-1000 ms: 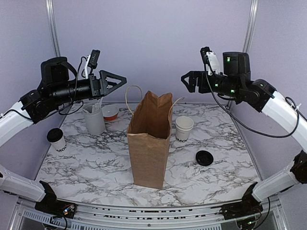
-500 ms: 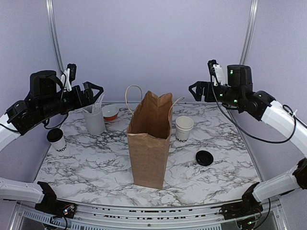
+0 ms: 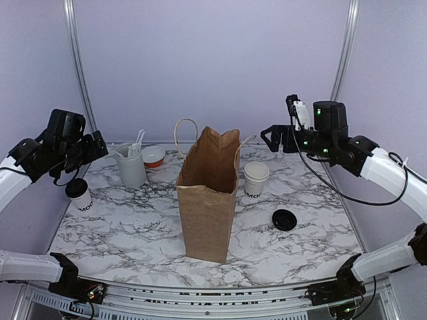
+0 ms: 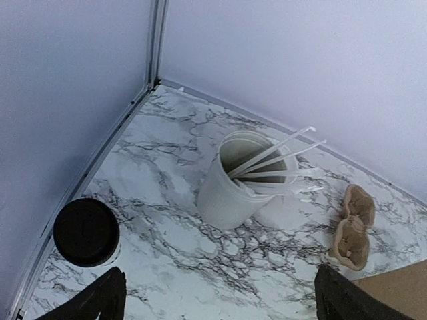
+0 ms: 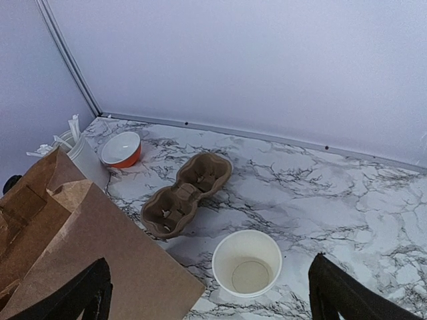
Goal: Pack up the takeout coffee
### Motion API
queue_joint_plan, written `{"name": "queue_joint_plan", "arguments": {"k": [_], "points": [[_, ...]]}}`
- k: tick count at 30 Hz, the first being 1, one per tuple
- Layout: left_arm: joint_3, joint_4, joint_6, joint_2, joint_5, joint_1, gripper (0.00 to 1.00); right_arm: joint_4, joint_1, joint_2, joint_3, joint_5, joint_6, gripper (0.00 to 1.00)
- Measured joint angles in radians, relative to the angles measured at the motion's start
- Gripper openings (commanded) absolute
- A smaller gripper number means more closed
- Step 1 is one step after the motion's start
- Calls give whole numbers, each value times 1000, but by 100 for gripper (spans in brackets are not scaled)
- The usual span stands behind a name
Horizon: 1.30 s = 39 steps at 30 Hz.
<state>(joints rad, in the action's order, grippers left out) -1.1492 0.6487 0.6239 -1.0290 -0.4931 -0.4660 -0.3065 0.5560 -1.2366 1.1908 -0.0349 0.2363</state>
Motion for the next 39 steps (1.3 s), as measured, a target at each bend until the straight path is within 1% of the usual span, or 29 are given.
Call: {"name": "queue_joint_plan", "arguments": {"k": [7,12,16,25,33,39], "points": [[68,49,-15,-43,-12,166,99,18,0,4,-48,10,2,100],[108,49,-51,-80,23,294,99,37,0,34,-82,12,8,100],[123,33,-82,-119,70,369,99,48,0,54,-102,13,19,100],[145,-25,-124,-183,134,423,99,63,0,59,-120,22,30,100],[165,-73,-143,-216,146,444,99,66,-1,63,-123,26,35,100],[187,-98,-144,-228,154,486,99,67,-1,66,-123,27,45,100]]}}
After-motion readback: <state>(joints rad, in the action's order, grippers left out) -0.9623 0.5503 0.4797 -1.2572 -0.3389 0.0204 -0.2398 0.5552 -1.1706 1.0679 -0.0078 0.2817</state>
